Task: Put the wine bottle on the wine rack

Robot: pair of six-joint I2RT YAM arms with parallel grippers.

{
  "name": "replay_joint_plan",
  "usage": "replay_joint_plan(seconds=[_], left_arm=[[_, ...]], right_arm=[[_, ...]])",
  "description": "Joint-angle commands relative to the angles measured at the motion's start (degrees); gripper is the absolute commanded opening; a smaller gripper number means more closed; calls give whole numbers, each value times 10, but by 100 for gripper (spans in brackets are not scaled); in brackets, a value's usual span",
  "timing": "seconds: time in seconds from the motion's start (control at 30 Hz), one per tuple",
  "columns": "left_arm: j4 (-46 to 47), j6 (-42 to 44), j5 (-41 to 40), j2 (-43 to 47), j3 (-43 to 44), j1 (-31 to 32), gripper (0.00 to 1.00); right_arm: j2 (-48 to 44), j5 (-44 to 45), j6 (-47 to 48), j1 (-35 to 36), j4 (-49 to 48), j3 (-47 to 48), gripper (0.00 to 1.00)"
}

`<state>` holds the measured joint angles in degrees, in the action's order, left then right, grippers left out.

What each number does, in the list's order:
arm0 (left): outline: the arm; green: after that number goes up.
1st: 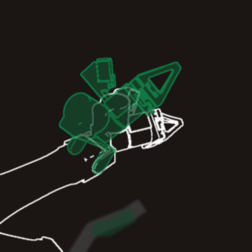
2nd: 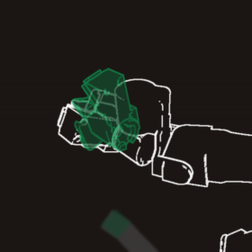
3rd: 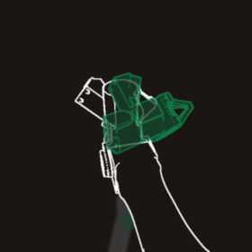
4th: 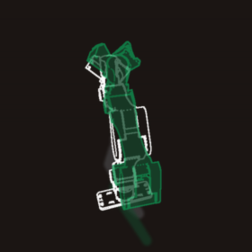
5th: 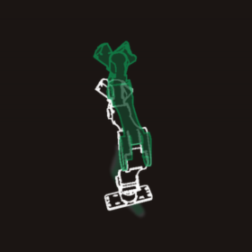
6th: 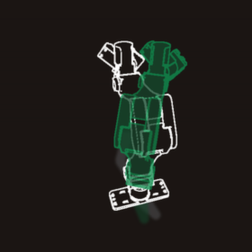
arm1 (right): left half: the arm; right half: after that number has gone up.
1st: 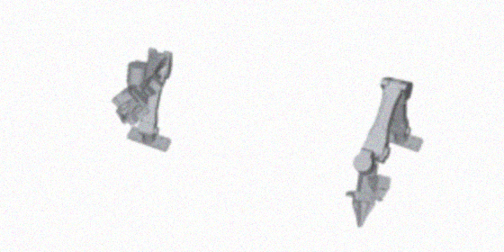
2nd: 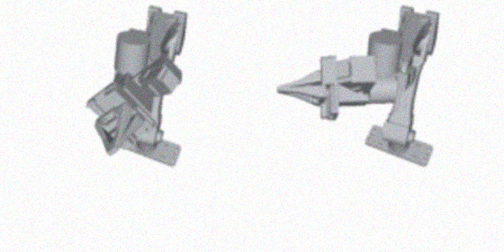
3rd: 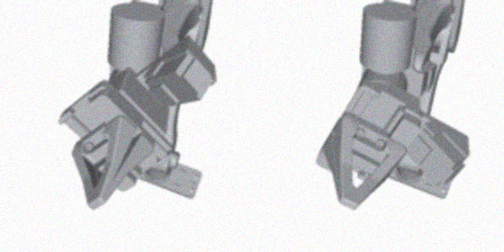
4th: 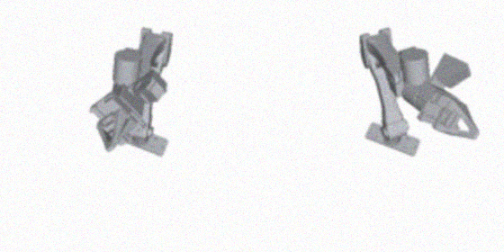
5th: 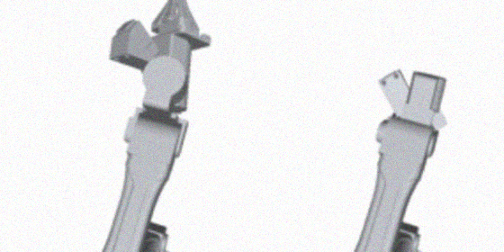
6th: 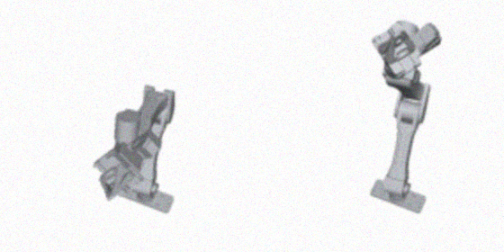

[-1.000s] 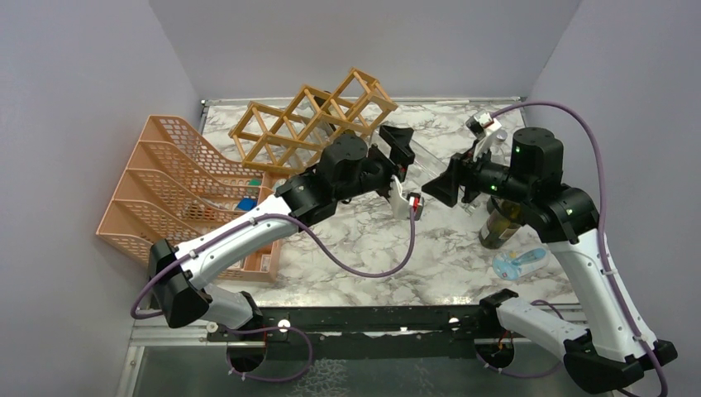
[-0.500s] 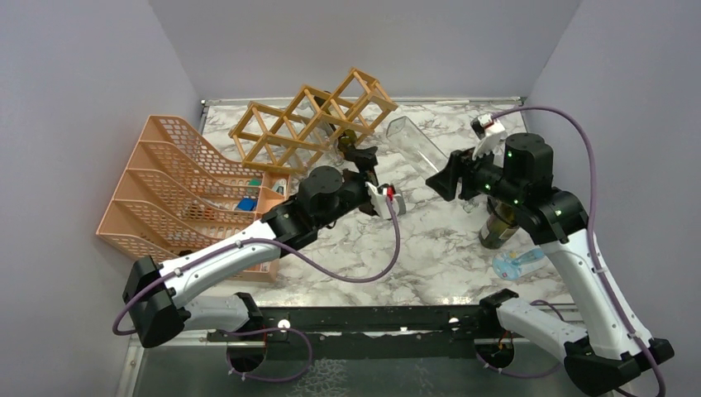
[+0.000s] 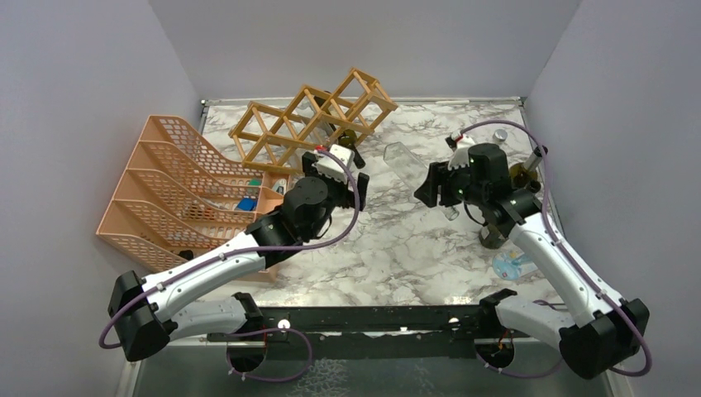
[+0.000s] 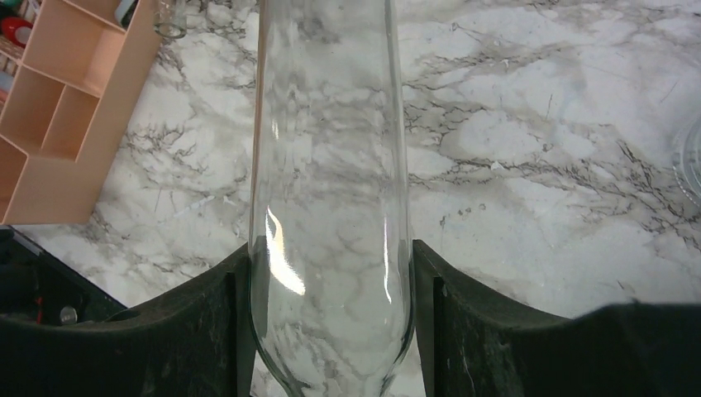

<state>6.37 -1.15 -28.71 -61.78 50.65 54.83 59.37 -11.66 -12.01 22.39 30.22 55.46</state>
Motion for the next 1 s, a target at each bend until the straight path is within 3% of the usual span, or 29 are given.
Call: replay_joint_plan(seconds=[0.0,0.3,0.53,0.97], left_arm=[[-111,-194,24,3,-19,1,99],[-156,-460,42,19,-105,1,99],[-160,-439,115,47,-147,0,99],[-149,-397,85,123,-175,0,99]], right_arm=[[46,-30,-18,0,-154,9,1],[175,-28,-71,0,-271,49,1],[245,-14,-97,0,-319,98,1],[345,5,-115,0,-323,174,1]])
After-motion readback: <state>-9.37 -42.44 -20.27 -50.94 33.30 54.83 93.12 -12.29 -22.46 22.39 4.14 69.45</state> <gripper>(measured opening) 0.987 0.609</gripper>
